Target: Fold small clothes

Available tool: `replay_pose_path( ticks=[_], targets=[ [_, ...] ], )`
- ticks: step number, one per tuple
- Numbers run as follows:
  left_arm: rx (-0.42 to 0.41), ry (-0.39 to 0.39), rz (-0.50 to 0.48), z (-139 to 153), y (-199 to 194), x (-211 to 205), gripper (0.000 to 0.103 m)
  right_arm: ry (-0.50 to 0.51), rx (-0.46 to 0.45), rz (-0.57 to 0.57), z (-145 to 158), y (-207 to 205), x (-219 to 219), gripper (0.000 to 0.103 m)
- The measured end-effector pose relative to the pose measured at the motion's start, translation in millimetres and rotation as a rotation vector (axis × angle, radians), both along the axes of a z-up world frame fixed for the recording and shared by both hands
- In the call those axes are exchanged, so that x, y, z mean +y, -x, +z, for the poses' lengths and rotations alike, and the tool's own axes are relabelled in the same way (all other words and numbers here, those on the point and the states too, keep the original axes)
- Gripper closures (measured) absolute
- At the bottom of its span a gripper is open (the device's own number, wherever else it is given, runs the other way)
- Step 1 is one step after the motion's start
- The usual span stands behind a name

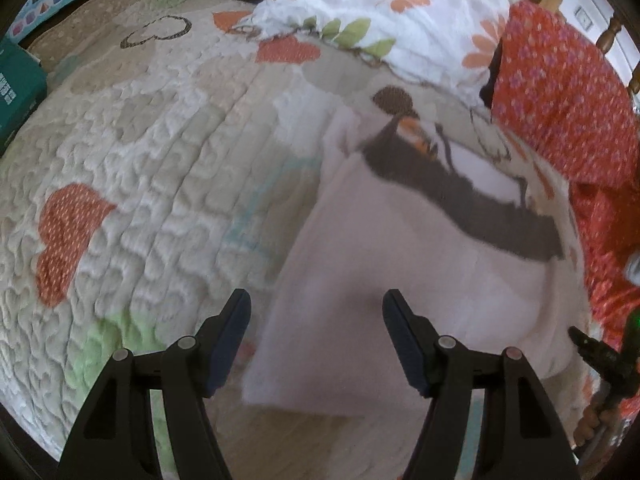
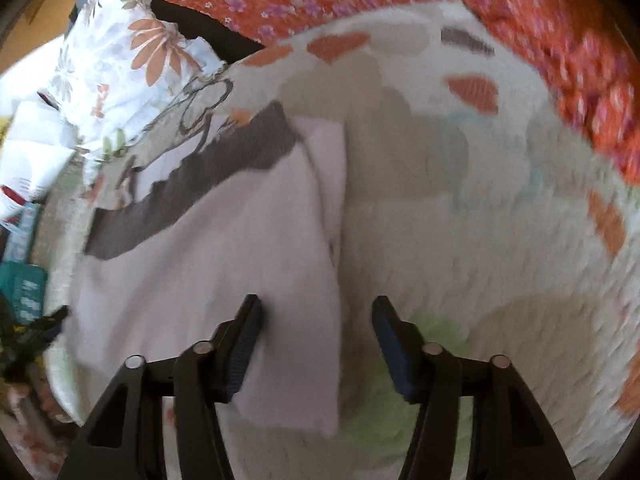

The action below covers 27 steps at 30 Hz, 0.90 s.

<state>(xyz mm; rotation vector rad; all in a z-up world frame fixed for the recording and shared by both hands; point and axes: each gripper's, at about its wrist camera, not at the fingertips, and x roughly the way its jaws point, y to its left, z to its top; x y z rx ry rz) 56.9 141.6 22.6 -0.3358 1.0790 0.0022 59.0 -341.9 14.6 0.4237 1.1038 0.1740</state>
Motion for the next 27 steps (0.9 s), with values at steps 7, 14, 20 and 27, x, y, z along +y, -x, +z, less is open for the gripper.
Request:
replay_pose_path(
  ticks=[7, 14, 20, 27],
  targets=[
    [0.043, -0.042, 0.025, -11, 8, 3, 0.036, 0.115, -0.037, 0.041, 25, 25, 1, 0.096],
    [0.065, -0.027, 0.064, -11, 8, 7, 0.036, 0.326, 0.037, 0.024, 13, 24, 6, 0.098],
    [0.111, -0.1, 0.126, -12, 8, 10, 0.036, 0.272, -0.003, -0.105, 44, 19, -8, 0.072],
    [0.118, -0.125, 0.266, -10, 15, 41, 0.036, 0.17, -0.07, -0.143, 66, 13, 6, 0.058]
  ],
)
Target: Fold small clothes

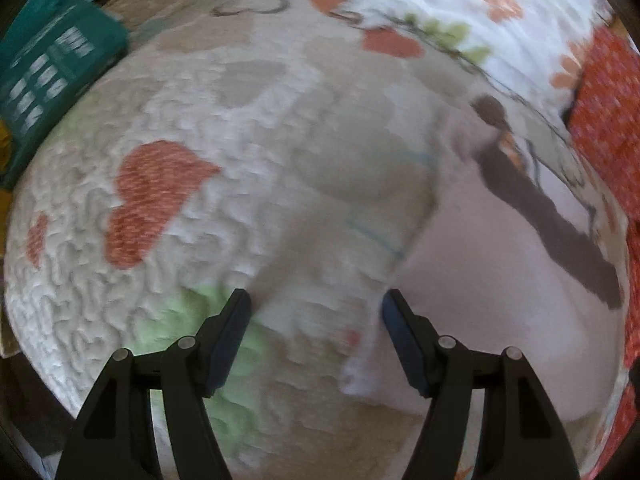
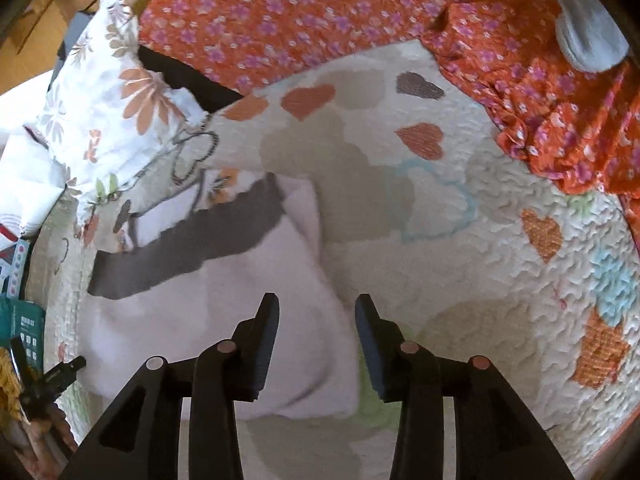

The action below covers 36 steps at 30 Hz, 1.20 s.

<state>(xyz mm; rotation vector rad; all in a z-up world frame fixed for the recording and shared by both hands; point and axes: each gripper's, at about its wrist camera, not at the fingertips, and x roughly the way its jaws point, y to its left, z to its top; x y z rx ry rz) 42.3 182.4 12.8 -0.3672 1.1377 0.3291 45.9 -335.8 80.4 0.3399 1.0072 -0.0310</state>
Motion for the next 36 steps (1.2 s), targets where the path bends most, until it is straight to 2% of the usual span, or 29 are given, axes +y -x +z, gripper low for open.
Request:
replay_pose_path(
  ticks=[2, 4, 9, 12, 16, 22, 25, 27, 30, 34, 36],
  targets=[
    [0.003, -0.003, 0.047, -2, 3, 13, 0.036, 0.008, -0.006, 0.03, 2, -3, 18, 0.057],
    [-0.016, 0.05, 0.068, -1, 6, 24, 0.036, 0.012, -0.016, 0.066, 3, -5, 38, 0.057],
    [-0.082, 0.098, 0.064, 23, 27, 29, 0.036, 0.009, -0.034, 0.167, 1, -8, 92, 0.055],
    [-0.152, 0.146, 0.06, 45, 49, 34, 0.036, 0.002, -0.036, 0.263, -5, -10, 135, 0.053],
    [-0.215, 0.151, 0.091, 61, 63, 52, 0.03, 0.023, -0.052, 0.419, -18, -3, 191, 0.051],
    [-0.265, 0.234, 0.166, 67, 57, 90, 0.03, 0.193, -0.143, 0.69, -39, 39, 295, 0.05],
    [-0.293, 0.271, 0.21, 69, 58, 105, 0.03, 0.222, -0.152, 0.77, -49, 48, 337, 0.047],
    [-0.298, 0.3, 0.233, 67, 59, 111, 0.03, 0.277, -0.155, 0.808, -58, 50, 365, 0.047],
    [-0.3, 0.341, 0.252, 64, 59, 119, 0.03, 0.411, -0.176, 0.847, -73, 51, 403, 0.047],
    [-0.312, 0.347, 0.268, 64, 61, 124, 0.03, 0.519, -0.207, 0.806, -79, 39, 435, 0.048],
    [-0.315, 0.341, 0.273, 64, 62, 125, 0.03, 0.504, -0.185, 0.776, -78, 26, 441, 0.065]
  ],
)
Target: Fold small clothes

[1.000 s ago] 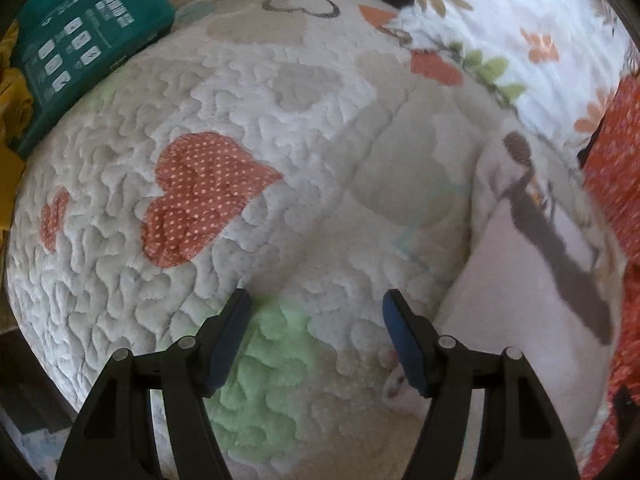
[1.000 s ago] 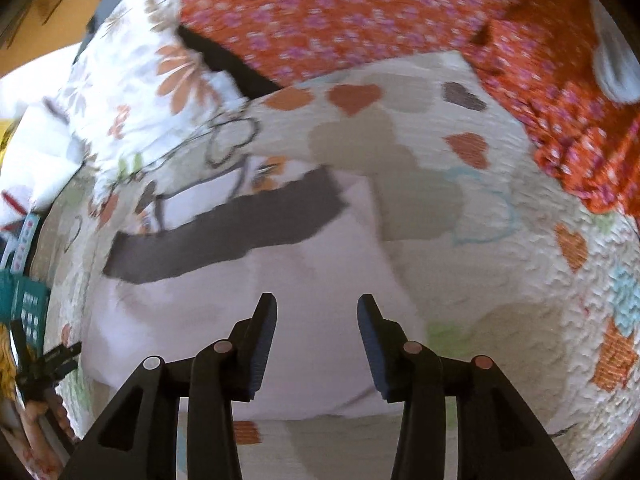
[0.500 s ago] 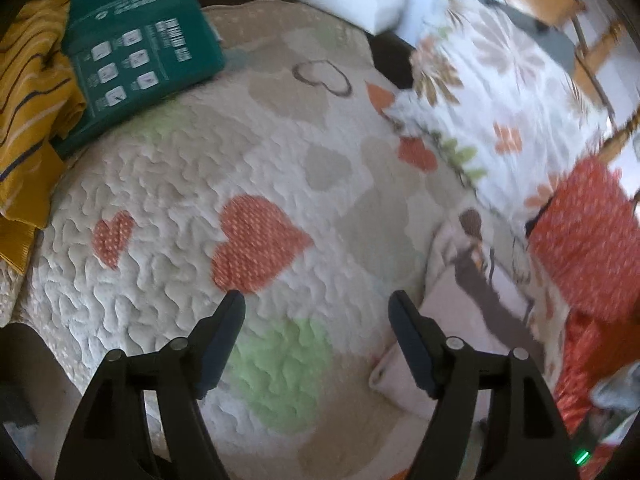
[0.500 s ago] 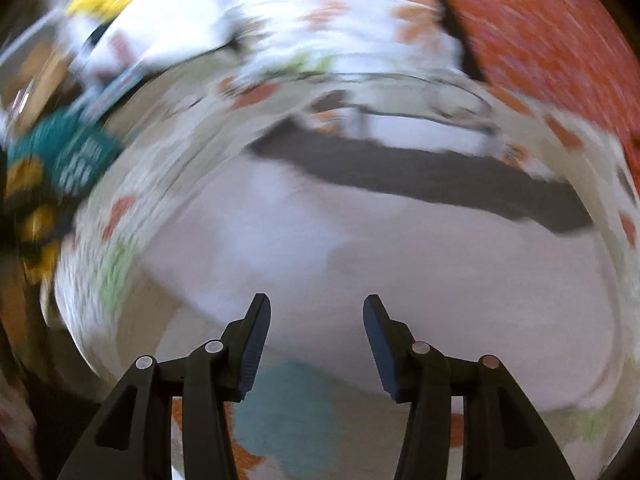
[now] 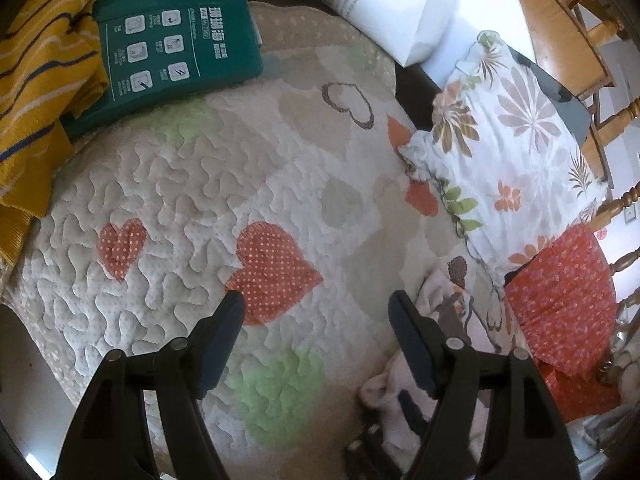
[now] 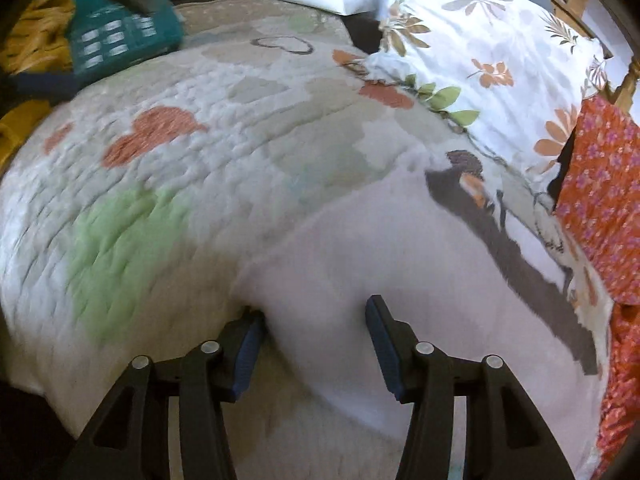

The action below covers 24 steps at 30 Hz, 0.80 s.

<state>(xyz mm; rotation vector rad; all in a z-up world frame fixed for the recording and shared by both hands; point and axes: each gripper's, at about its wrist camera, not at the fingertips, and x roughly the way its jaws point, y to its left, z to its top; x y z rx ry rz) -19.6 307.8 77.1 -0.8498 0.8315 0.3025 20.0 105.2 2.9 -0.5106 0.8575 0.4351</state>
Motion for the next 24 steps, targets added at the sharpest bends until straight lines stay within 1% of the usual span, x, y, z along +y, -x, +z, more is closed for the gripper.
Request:
replay_pose_path(
  ticks=[1, 2, 4, 5, 6, 9, 10, 12, 13, 15, 16, 18, 19, 21, 23, 24],
  targets=[
    [0.003, -0.004, 0.002, -1, 0, 0, 0.03, -0.016, 0.032, -0.03, 0, -8, 0, 0.083],
    [0.007, -0.005, 0.004, -1, 0, -1, 0.03, -0.037, 0.058, -0.057, 0, -14, -2, 0.09],
    [0.014, -0.008, 0.0, -3, -2, -4, 0.03, -0.131, 0.121, -0.095, 7, -24, -15, 0.093],
    [0.015, -0.013, -0.003, -3, -3, -7, 0.03, -0.172, 0.137, -0.107, 14, -26, -25, 0.094],
    [0.015, -0.021, -0.01, -2, -4, -11, 0.03, -0.212, 0.144, -0.125, 22, -28, -37, 0.094],
    [0.014, -0.035, -0.041, -1, -9, -25, 0.03, -0.33, 0.131, -0.211, 58, -37, -94, 0.094],
    [0.018, -0.043, -0.059, -2, -12, -33, 0.03, -0.381, 0.116, -0.26, 74, -39, -128, 0.094],
    [0.025, -0.053, -0.095, -4, -17, -49, 0.03, -0.432, 0.079, -0.337, 99, -37, -180, 0.094],
    [0.029, -0.056, -0.122, -6, -21, -58, 0.03, -0.455, 0.053, -0.389, 112, -35, -216, 0.094],
    [0.04, -0.067, -0.183, -9, -28, -82, 0.03, -0.48, 0.021, -0.485, 127, -28, -277, 0.094],
    [0.044, -0.074, -0.209, -10, -31, -92, 0.03, -0.48, 0.004, -0.544, 123, -17, -317, 0.094],
    [0.052, -0.094, -0.261, -13, -38, -113, 0.03, -0.455, -0.009, -0.64, 108, -2, -372, 0.094],
    [0.059, -0.111, -0.292, -15, -42, -128, 0.03, -0.427, 0.002, -0.694, 97, 2, -397, 0.094],
    [0.07, -0.135, -0.339, -19, -48, -150, 0.03, -0.391, 0.081, -0.771, 66, 4, -434, 0.094],
    [0.083, -0.153, -0.388, -24, -53, -176, 0.03, -0.402, 0.181, -0.801, 39, 2, -454, 0.093],
    [0.087, -0.157, -0.404, -26, -54, -186, 0.03, -0.429, 0.238, -0.809, 26, 0, -462, 0.091]
  ],
)
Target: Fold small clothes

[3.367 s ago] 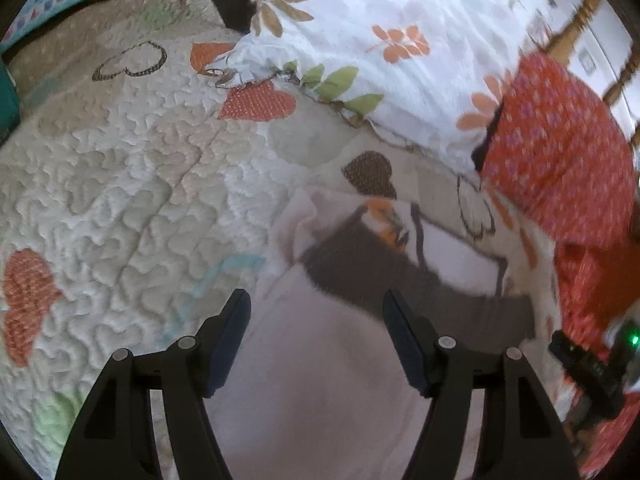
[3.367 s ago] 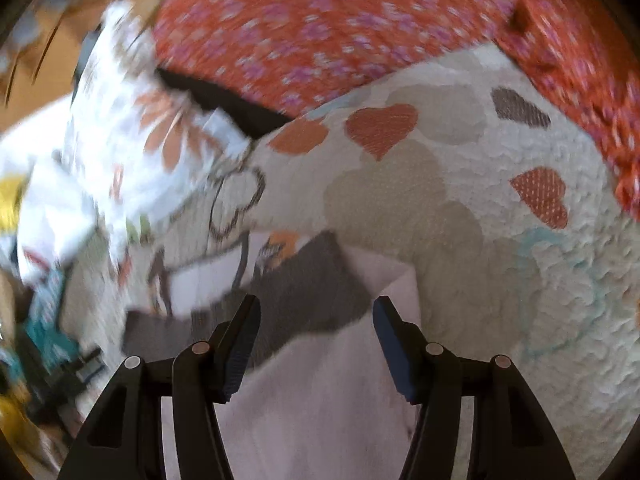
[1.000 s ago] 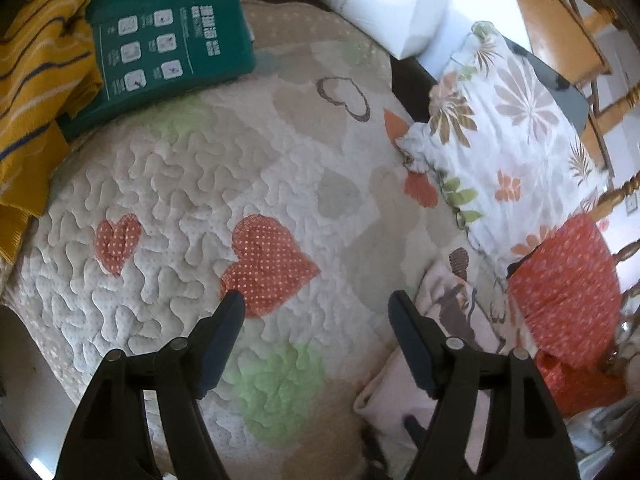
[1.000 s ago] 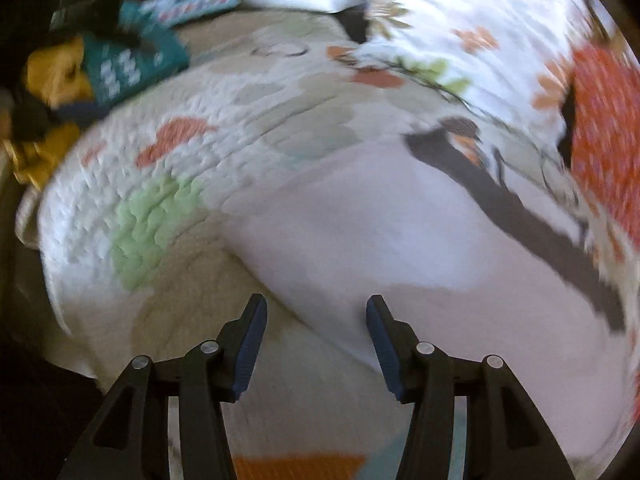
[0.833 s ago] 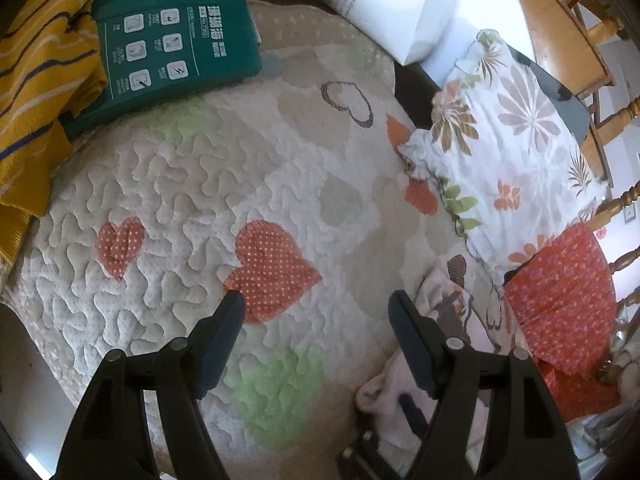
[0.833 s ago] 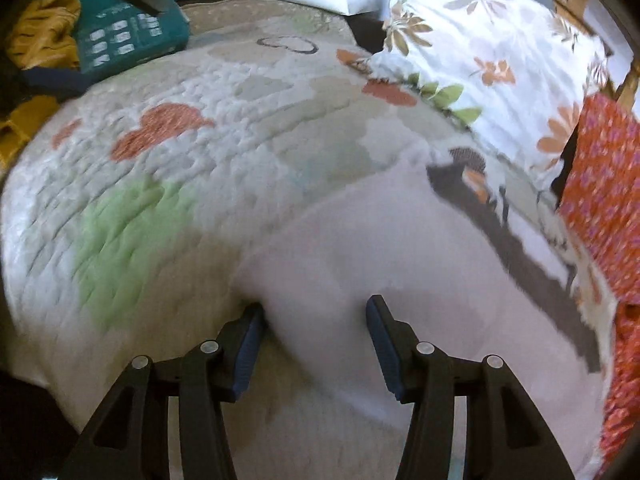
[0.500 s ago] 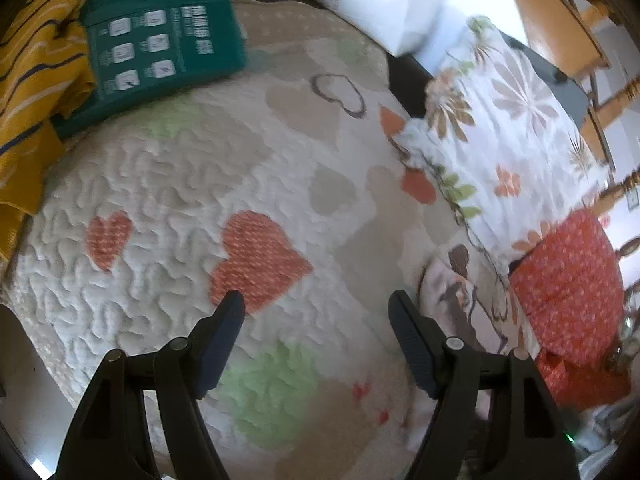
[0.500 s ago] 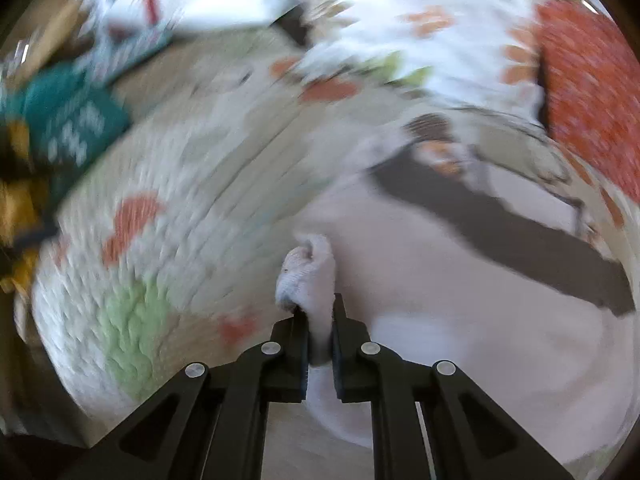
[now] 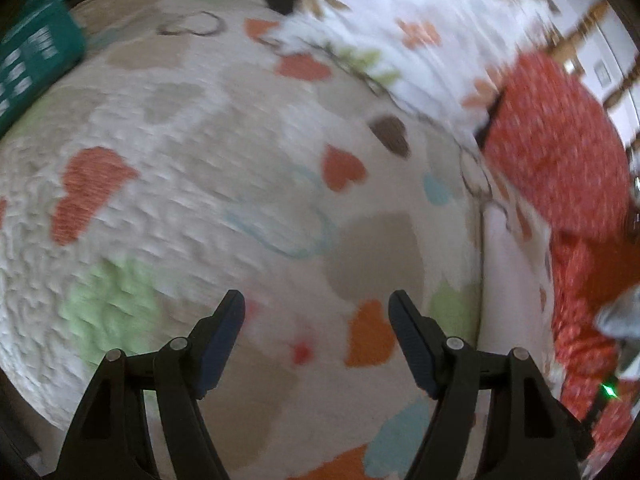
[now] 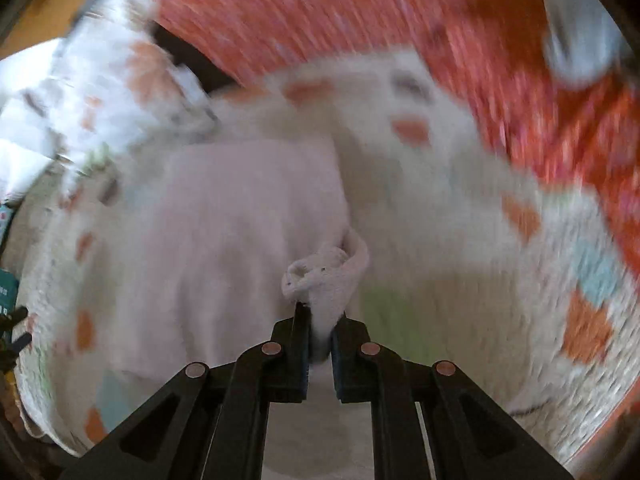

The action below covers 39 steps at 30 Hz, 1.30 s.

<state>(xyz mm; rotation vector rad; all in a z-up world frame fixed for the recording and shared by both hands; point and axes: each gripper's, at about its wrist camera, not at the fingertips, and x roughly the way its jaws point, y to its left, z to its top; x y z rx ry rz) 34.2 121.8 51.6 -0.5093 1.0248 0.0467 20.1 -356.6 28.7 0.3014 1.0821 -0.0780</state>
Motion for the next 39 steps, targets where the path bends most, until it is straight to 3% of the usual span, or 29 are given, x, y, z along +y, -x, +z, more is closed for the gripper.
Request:
replay_pose_path(
  ticks=[3, 5, 9, 11, 14, 18, 20, 24, 25, 26, 27, 29, 32, 34, 36, 37, 39],
  targets=[
    [0.008, -0.005, -0.061, -2, -3, -32, 0.03, -0.091, 0.009, -0.023, -8, 2, -11, 0.084],
    [-0.001, -0.015, -0.105, -1, -3, -53, 0.03, -0.092, -0.016, -0.014, 2, 6, -14, 0.07],
    [-0.007, -0.021, -0.188, -5, -6, -92, 0.03, -0.108, -0.12, -0.053, 27, 22, -27, 0.053],
    [-0.006, 0.018, -0.228, -9, -11, -109, 0.03, -0.138, -0.147, -0.06, 35, 18, -33, 0.044],
    [-0.004, 0.109, -0.279, -18, -25, -133, 0.027, -0.188, -0.138, -0.046, 33, -5, -32, 0.04],
    [0.006, 0.217, -0.333, -32, -50, -162, 0.023, -0.262, -0.078, -0.028, 11, -49, -26, 0.04],
    [0.003, 0.258, -0.356, -38, -63, -174, 0.016, -0.241, -0.055, -0.001, 0, -69, -17, 0.04],
    [-0.004, 0.276, -0.386, -47, -78, -194, 0.013, -0.275, -0.029, 0.055, -25, -94, -1, 0.039],
    [-0.008, 0.26, -0.395, -45, -79, -199, 0.02, -0.304, -0.045, 0.052, -26, -96, 2, 0.044],
    [-0.011, 0.265, -0.416, -42, -79, -203, 0.058, -0.36, -0.032, 0.068, -28, -99, 6, 0.062],
    [0.001, 0.267, -0.427, -40, -79, -205, 0.066, -0.38, -0.029, 0.071, -27, -101, 10, 0.066],
    [-0.011, 0.258, -0.417, -29, -78, -201, 0.072, -0.358, -0.046, 0.085, -18, -101, 19, 0.076],
    [-0.049, 0.293, -0.402, -4, -76, -188, 0.072, -0.449, -0.129, 0.113, 12, -93, 26, 0.082],
    [-0.088, 0.244, -0.4, 16, -71, -178, 0.071, -0.468, -0.197, 0.149, 34, -86, 34, 0.082],
    [-0.079, 0.197, -0.379, 20, -73, -170, 0.063, -0.431, -0.215, 0.168, 41, -85, 43, 0.082],
    [-0.042, 0.152, -0.343, 14, -76, -164, 0.052, -0.378, -0.188, 0.155, 36, -87, 47, 0.078],
    [0.024, 0.07, -0.277, -1, -80, -155, 0.048, -0.257, -0.099, 0.116, 17, -95, 51, 0.071]
  ],
)
